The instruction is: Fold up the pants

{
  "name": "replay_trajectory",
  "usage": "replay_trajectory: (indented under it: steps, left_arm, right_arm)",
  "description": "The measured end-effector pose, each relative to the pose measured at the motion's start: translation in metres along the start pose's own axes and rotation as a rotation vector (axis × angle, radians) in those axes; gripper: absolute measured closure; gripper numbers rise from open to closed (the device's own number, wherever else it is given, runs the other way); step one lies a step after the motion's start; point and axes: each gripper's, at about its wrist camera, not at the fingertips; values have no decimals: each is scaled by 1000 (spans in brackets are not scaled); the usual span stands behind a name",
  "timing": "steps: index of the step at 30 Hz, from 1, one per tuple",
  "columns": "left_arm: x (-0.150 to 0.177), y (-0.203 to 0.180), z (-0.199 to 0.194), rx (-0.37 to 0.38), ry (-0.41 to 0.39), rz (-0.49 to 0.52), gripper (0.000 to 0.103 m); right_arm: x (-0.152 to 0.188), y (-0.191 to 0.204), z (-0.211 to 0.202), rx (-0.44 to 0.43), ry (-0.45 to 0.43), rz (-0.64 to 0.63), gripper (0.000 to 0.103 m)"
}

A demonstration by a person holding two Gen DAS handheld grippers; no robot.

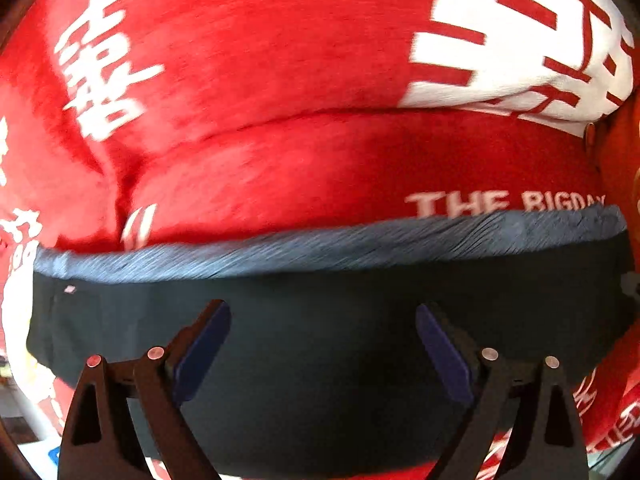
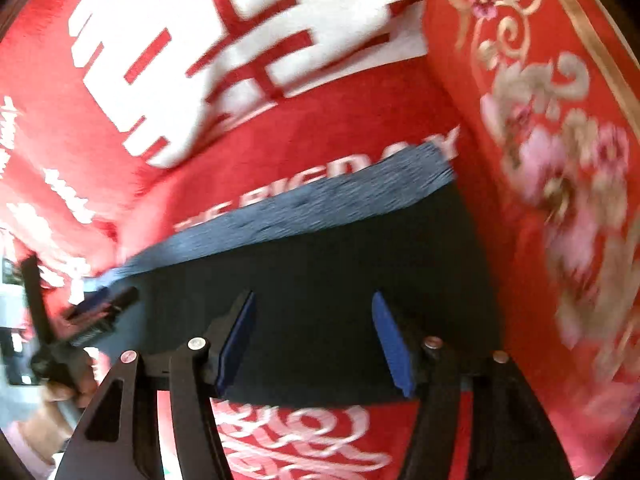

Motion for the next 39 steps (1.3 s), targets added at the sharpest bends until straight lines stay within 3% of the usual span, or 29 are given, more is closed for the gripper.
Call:
replay_trajectory:
  steps: [6,13,19,24,31,35,36,38,39]
  left_arm:
    - [7,84,-6,-41,1,-44,8]
    - [0,192,5,-117,-12,-56,8]
    - [-7,291,31,-226,-13,-47,8]
    - [5,342,56,-201,13,-109,8]
    - [4,360,73,-125,11,-141,7]
    - [6,364,77,-118,13,-117,7]
    - [0,365,77,-117,12,-116,7]
    - [0,365,77,-116,11,-121,7]
    - [-2,365,78,-117,10,-119,7]
  right_arm:
    - [33,75,14,-158,-10,-31,32]
    - [85,218,94,-456,109,14,33]
    - [112,305,163,-532,158,27,40]
    - [116,317,182,-507,144,70,40]
    - [111,303,182,-514,90,189,42]
    - [108,303,176,-512,71,207,45]
    - [109,301,179,-506,83,215,49]
    - [109,303,190,-498,115,252,66]
    - [107,302,199,-490,146,287,89]
Point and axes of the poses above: each gripper's, at about its wrist camera, not at the fingertips, and z roughly the way its jaws point, y to its left, x to its underside, and after that the axes turned 13 degrees about -z, right-handed
